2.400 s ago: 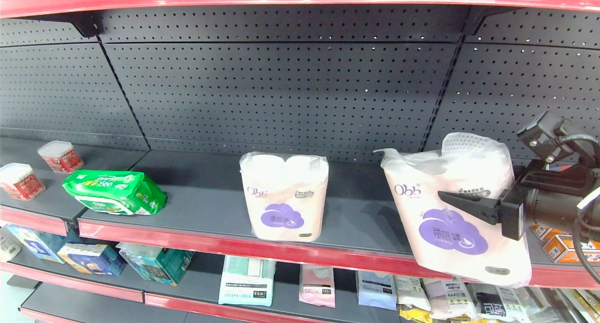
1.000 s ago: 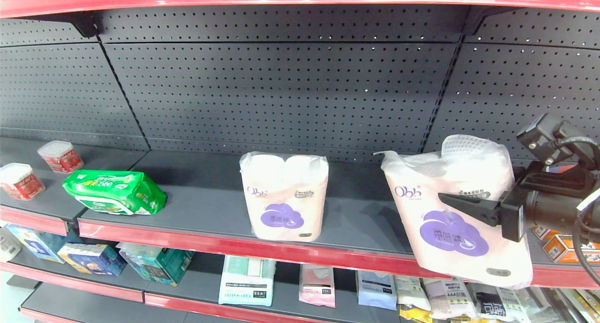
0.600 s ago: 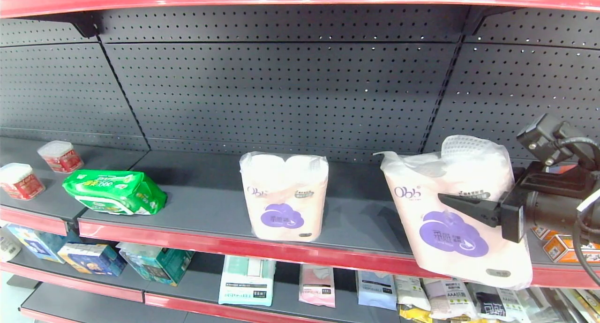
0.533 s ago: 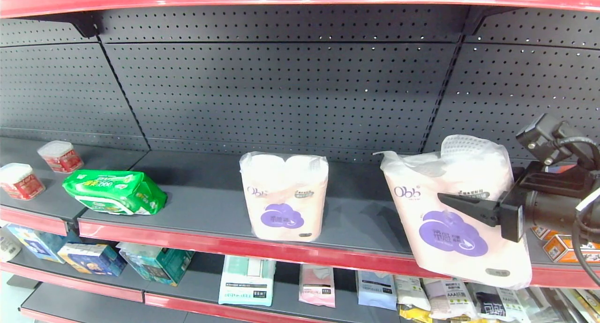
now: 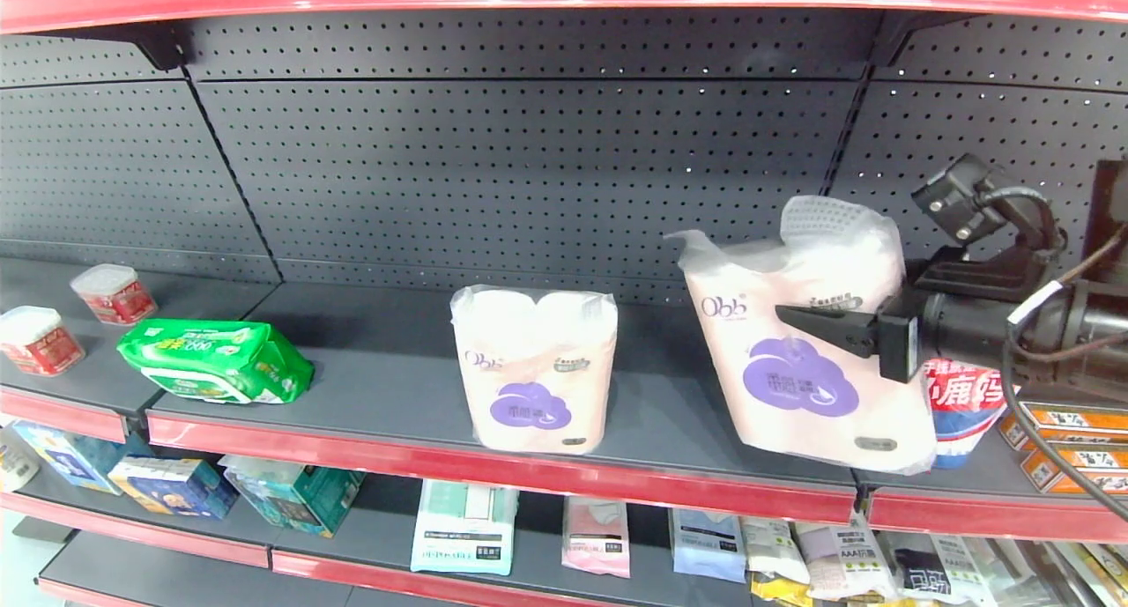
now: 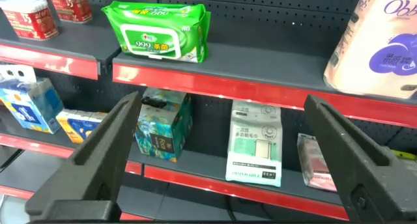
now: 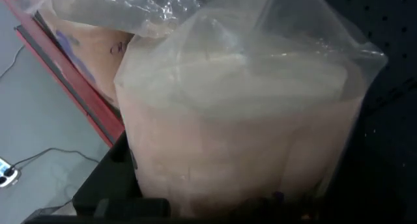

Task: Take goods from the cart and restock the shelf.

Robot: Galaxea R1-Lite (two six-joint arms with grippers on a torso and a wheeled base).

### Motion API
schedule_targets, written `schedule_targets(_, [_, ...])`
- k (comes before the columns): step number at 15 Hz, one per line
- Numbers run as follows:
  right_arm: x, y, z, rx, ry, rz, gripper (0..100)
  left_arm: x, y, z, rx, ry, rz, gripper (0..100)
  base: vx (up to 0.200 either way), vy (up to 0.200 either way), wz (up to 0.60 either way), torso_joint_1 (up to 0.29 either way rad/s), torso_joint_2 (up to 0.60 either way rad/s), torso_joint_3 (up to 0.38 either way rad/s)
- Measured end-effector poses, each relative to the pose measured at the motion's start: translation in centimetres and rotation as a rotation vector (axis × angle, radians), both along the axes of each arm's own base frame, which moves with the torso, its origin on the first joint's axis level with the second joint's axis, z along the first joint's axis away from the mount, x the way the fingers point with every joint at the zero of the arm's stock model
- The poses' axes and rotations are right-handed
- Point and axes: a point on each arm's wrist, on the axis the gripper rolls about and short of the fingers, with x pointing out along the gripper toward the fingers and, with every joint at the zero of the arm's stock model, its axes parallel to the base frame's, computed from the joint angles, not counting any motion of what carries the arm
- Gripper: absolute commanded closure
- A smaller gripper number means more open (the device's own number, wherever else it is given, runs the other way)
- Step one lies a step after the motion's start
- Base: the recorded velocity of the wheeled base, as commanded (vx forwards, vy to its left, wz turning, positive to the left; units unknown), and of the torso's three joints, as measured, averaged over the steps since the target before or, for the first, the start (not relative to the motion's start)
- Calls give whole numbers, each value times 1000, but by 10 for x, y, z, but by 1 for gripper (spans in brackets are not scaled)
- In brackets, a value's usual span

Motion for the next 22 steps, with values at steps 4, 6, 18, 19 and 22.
schedule_targets(4, [27, 9, -6, 51, 7, -14, 100, 0, 0, 0, 0, 0, 0, 0, 0, 0, 0, 0, 0, 0])
schedule_targets(6, [40, 12, -8, 62, 0, -23, 100, 0, 0, 0, 0, 0, 0, 0, 0, 0, 0, 0, 0, 0])
schedule_targets(18, [113, 29, -20, 210, -26, 86, 100, 0, 0, 0, 0, 0, 0, 0, 0, 0, 0, 0, 0, 0])
schedule_targets(19, [121, 31, -23, 219, -43, 90, 100, 0, 0, 0, 0, 0, 0, 0, 0, 0, 0, 0, 0, 0])
schedule_targets(22, [138, 36, -31, 264, -75, 116, 100, 0, 0, 0, 0, 0, 0, 0, 0, 0, 0, 0, 0, 0])
